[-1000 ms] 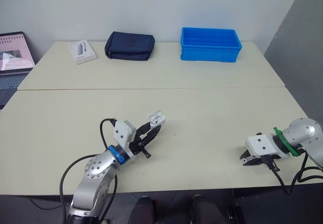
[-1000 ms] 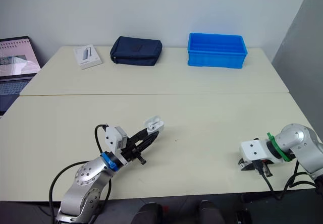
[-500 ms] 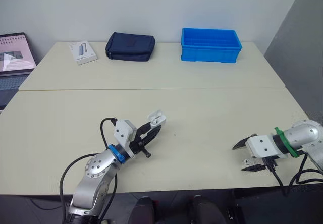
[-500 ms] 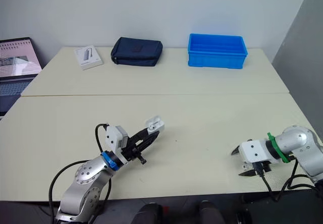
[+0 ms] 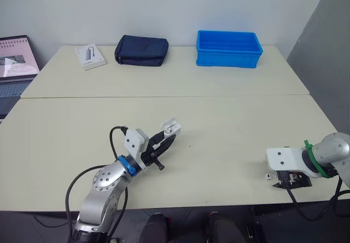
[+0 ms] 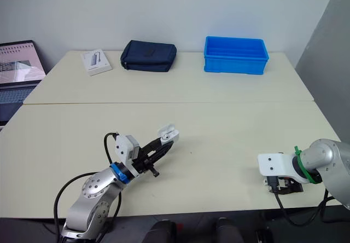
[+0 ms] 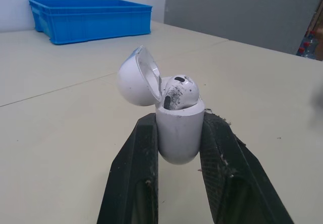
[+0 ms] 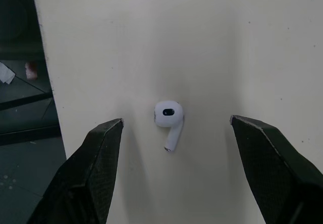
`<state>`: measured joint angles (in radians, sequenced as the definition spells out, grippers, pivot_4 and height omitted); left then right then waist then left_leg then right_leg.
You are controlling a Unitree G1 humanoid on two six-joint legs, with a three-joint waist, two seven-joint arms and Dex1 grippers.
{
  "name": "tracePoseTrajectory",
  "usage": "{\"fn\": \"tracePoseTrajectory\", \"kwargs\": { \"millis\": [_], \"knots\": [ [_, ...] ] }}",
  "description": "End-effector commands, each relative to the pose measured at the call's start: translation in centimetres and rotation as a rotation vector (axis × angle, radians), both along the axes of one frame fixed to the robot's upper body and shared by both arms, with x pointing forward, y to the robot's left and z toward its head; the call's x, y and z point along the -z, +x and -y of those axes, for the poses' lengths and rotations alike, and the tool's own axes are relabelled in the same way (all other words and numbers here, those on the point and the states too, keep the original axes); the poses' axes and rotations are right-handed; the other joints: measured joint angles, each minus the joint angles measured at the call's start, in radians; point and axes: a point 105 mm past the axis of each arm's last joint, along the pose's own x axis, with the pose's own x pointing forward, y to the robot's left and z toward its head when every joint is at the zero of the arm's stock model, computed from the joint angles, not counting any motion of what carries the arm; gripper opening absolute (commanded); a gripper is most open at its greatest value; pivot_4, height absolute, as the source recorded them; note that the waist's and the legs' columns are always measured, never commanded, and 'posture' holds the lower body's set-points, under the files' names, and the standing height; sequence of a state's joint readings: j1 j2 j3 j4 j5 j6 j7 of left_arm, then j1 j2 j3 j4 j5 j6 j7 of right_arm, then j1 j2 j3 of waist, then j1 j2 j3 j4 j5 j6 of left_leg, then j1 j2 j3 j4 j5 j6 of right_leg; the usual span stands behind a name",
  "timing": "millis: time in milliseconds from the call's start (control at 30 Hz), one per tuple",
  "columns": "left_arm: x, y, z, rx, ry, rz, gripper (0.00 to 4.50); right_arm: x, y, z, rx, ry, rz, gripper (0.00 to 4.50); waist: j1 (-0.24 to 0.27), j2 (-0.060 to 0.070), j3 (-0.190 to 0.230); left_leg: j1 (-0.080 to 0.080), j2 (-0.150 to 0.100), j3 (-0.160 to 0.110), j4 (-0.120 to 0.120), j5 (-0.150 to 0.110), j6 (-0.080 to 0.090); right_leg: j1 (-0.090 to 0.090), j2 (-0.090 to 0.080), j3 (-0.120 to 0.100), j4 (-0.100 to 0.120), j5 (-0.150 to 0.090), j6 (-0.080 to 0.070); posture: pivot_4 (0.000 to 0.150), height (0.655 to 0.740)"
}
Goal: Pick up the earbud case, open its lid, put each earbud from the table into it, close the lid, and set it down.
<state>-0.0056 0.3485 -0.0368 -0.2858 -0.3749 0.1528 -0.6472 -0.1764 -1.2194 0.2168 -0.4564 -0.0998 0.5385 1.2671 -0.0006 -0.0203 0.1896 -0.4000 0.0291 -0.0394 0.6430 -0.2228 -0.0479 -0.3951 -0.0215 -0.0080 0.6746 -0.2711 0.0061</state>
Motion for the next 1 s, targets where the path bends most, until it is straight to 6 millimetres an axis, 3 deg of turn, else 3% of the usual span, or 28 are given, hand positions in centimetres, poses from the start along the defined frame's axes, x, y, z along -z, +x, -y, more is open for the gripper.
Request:
{"fn": "tracePoseTrajectory", "kwargs": {
  "millis": [33, 300, 400, 633, 667, 833, 1000],
  "knots": [
    [-1.0, -0.4, 0.3, 0.019, -0.004, 0.041, 0.76, 0.7, 0.2, 0.0, 0.011, -0.015, 0.012, 3.54, 0.000, 0.000, 0.000, 0.000, 0.000, 0.000, 0.000, 0.000, 0.000, 0.000, 0.000, 0.000, 0.000, 0.000, 0.000, 0.150, 0.7218],
    [-0.9, -0.5, 0.3, 0.021, -0.002, 0.038, 0.76, 1.3, 0.1, -0.2, 0.019, -0.006, -0.017, 3.54, -0.001, -0.001, -0.001, 0.001, 0.000, 0.000, 0.000, 0.000, 0.000, 0.001, 0.000, 0.000, 0.000, 0.000, 0.000, 0.150, 0.7218],
    [-1.0, -0.4, 0.4, 0.021, -0.002, 0.039, 0.76, 1.4, 0.0, -0.3, 0.025, -0.001, -0.029, 2.99, -0.001, -0.002, -0.001, 0.001, 0.000, 0.000, 0.000, 0.000, 0.000, 0.001, 0.000, 0.000, 0.000, 0.000, 0.000, 0.150, 0.7218],
    [-1.0, -0.4, 0.5, 0.025, -0.003, 0.039, 0.76, 1.4, -0.3, -0.6, 0.004, 0.010, -0.047, 0.56, -0.002, -0.003, -0.001, 0.002, 0.000, 0.000, 0.001, 0.000, 0.000, 0.003, 0.000, 0.000, -0.001, 0.000, 0.000, 0.150, 0.7218],
    [-1.0, -0.4, 0.5, 0.025, -0.004, 0.039, 0.76, 1.3, -0.3, -0.6, 0.000, 0.013, -0.046, 0.39, -0.002, -0.003, -0.001, 0.002, 0.000, 0.000, 0.001, 0.000, 0.000, 0.003, 0.000, 0.000, -0.001, 0.000, 0.000, 0.150, 0.7218],
    [-0.9, -0.4, 0.6, 0.027, -0.005, 0.036, 0.76, 0.5, 0.1, -0.7, -0.015, 0.023, -0.016, 0.39, -0.002, -0.003, -0.001, 0.002, 0.000, 0.000, 0.000, 0.000, 0.000, 0.003, 0.000, 0.000, -0.002, 0.000, 0.000, 0.150, 0.7218],
    [-0.9, -0.3, 0.6, 0.028, -0.009, 0.037, 0.76, -3.0, 2.5, -2.4, -0.005, 0.192, 0.145, 0.39, -0.004, -0.002, -0.001, 0.001, 0.000, 0.000, 0.000, 0.000, 0.000, 0.002, 0.000, 0.000, -0.001, 0.000, 0.000, 0.150, 0.7218]
  ]
}}
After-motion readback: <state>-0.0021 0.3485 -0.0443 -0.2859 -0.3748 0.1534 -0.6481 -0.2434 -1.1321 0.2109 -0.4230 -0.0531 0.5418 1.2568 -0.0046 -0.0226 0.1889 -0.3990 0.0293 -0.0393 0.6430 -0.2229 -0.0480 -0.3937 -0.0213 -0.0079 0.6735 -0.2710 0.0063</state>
